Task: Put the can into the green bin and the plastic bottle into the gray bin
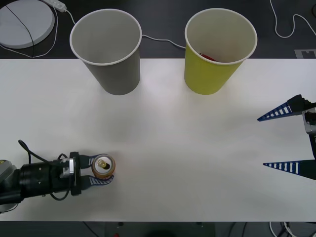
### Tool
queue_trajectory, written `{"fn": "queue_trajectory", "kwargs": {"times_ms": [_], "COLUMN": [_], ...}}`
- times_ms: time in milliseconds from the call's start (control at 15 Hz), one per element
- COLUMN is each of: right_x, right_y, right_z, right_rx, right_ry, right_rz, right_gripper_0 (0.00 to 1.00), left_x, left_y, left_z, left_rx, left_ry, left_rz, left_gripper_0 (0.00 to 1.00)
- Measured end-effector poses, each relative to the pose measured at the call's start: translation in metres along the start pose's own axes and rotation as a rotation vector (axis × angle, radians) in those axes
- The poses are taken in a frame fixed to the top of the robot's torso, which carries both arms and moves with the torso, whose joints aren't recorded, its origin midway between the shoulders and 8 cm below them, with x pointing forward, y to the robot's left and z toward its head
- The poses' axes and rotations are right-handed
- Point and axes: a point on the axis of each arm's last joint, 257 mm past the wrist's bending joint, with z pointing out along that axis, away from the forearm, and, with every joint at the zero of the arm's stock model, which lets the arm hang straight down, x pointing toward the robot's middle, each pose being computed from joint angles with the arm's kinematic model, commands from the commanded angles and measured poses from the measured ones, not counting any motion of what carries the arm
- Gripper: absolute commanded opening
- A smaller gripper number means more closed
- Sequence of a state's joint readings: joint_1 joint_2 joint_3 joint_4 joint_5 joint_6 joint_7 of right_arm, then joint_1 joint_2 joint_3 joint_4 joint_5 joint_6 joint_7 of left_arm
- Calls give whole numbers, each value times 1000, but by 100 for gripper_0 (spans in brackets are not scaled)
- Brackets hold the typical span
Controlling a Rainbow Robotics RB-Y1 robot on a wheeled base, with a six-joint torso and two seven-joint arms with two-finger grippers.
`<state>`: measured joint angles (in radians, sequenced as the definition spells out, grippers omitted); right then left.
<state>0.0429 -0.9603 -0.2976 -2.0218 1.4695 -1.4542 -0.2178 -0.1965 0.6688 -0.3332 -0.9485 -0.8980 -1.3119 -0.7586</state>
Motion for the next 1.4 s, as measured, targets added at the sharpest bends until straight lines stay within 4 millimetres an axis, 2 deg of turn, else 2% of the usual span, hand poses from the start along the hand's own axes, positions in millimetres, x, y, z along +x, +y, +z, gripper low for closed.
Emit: {"fn": "queue_trajectory", "kwargs": {"times_ms": [400,667,867,1200,1400], "right_x": [0,0,0,0,0], "right_y": [0,0,0,0,0], "right_z": [0,0,0,0,0], "right_rx": [0,0,0,0,0], "right_ry": [0,0,0,0,0], "right_rz": [0,0,0,0,0], "right_gripper_0": [100,100,100,100,100], "left_x": [-5,-15,-30,-66,-92], "left_y": [35,55,70,97,101], "left_z": [-55,-82,-98,-120,-119], "left_rx": [54,71,71,37,23], "left_ry": [188,304,377,545,617], "left_rz": [-3,-24,-39,-80,-82], "left_gripper_0": [0,0,0,0,0]}}
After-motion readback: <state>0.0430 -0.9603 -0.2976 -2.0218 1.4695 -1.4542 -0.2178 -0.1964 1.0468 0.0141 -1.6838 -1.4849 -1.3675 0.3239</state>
